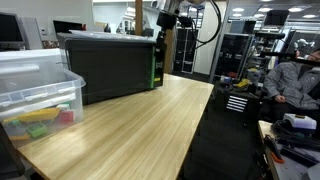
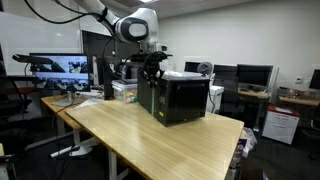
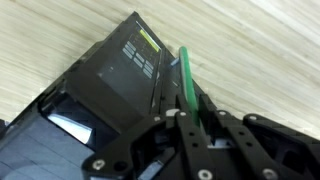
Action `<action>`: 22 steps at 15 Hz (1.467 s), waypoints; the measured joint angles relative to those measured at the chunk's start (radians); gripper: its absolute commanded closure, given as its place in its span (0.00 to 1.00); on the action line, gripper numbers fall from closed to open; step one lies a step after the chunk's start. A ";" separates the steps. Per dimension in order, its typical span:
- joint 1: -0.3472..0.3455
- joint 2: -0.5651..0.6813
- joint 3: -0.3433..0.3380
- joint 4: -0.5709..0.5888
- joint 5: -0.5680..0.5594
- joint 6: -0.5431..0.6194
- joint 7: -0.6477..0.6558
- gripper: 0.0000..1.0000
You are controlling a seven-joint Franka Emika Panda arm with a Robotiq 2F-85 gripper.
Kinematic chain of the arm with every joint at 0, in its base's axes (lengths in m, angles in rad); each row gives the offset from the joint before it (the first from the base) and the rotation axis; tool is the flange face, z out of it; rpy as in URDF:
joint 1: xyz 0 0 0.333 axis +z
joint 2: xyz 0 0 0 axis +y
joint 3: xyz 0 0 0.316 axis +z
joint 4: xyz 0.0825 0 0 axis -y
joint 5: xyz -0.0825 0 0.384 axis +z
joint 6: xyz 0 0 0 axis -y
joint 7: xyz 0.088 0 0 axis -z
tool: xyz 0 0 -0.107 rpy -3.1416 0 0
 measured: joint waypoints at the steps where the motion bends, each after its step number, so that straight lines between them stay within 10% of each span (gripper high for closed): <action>1: 0.004 -0.005 -0.001 -0.006 0.000 0.000 -0.001 0.92; 22: 0.019 -0.063 -0.146 -0.104 0.038 -0.107 0.186 0.92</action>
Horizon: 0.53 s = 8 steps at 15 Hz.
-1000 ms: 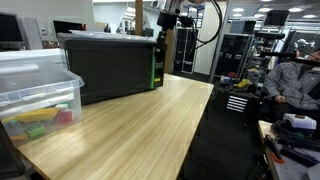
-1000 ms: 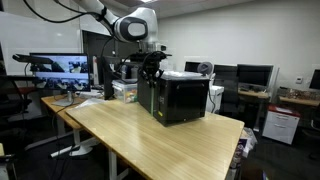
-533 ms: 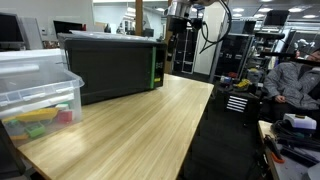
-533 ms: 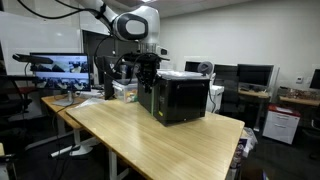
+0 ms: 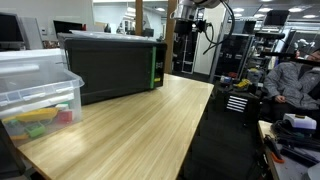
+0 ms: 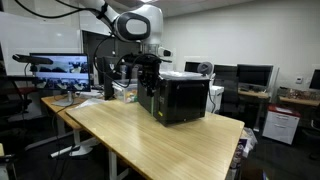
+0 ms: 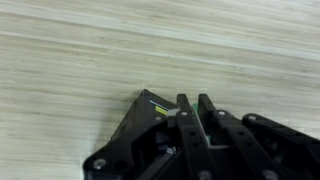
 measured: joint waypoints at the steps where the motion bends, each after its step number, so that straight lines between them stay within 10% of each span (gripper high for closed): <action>1: 0.000 0.001 0.000 0.000 0.000 0.000 0.000 0.92; 8: -0.013 0.034 -0.033 0.048 0.000 0.010 0.000 0.92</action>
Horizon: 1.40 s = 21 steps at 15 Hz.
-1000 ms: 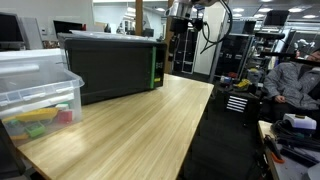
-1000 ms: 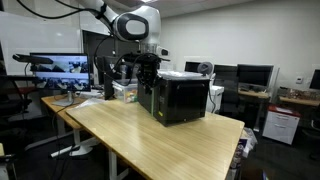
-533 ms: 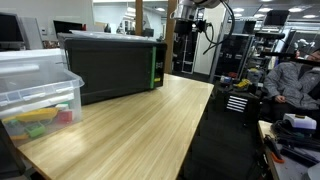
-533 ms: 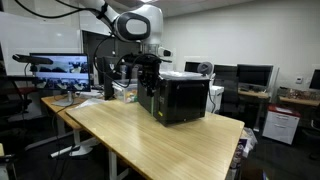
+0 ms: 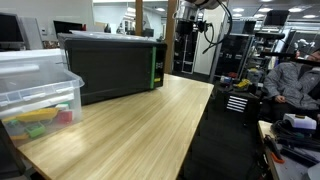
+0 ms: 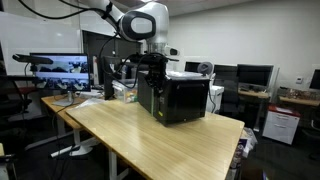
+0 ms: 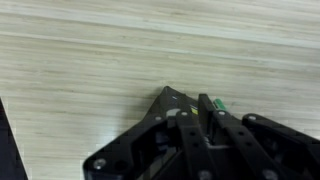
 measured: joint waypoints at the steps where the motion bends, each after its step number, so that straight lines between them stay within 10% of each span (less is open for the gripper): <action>1: -0.006 0.010 -0.005 0.016 0.000 0.001 0.000 0.92; 21: -0.020 0.152 0.035 0.246 -0.007 -0.078 0.017 0.92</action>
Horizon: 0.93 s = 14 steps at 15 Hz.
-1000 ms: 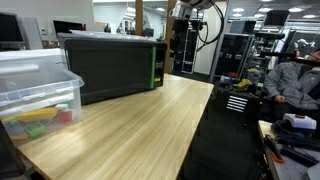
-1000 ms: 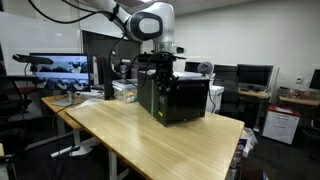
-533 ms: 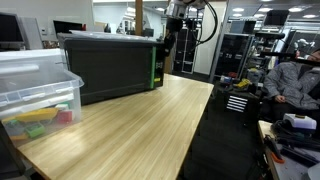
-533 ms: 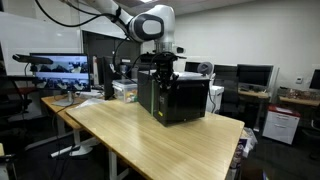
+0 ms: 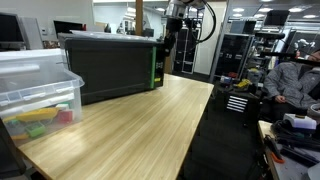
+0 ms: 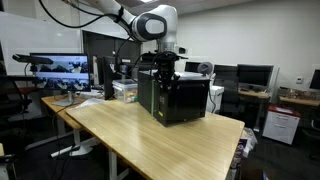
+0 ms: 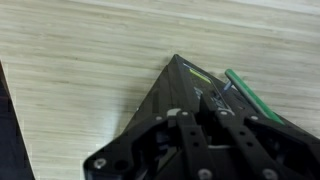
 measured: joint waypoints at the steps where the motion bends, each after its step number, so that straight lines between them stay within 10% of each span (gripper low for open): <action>1: -0.001 0.003 0.000 0.006 0.001 -0.008 0.009 0.92; 14: -0.094 0.064 -0.060 0.099 -0.007 -0.045 0.064 0.92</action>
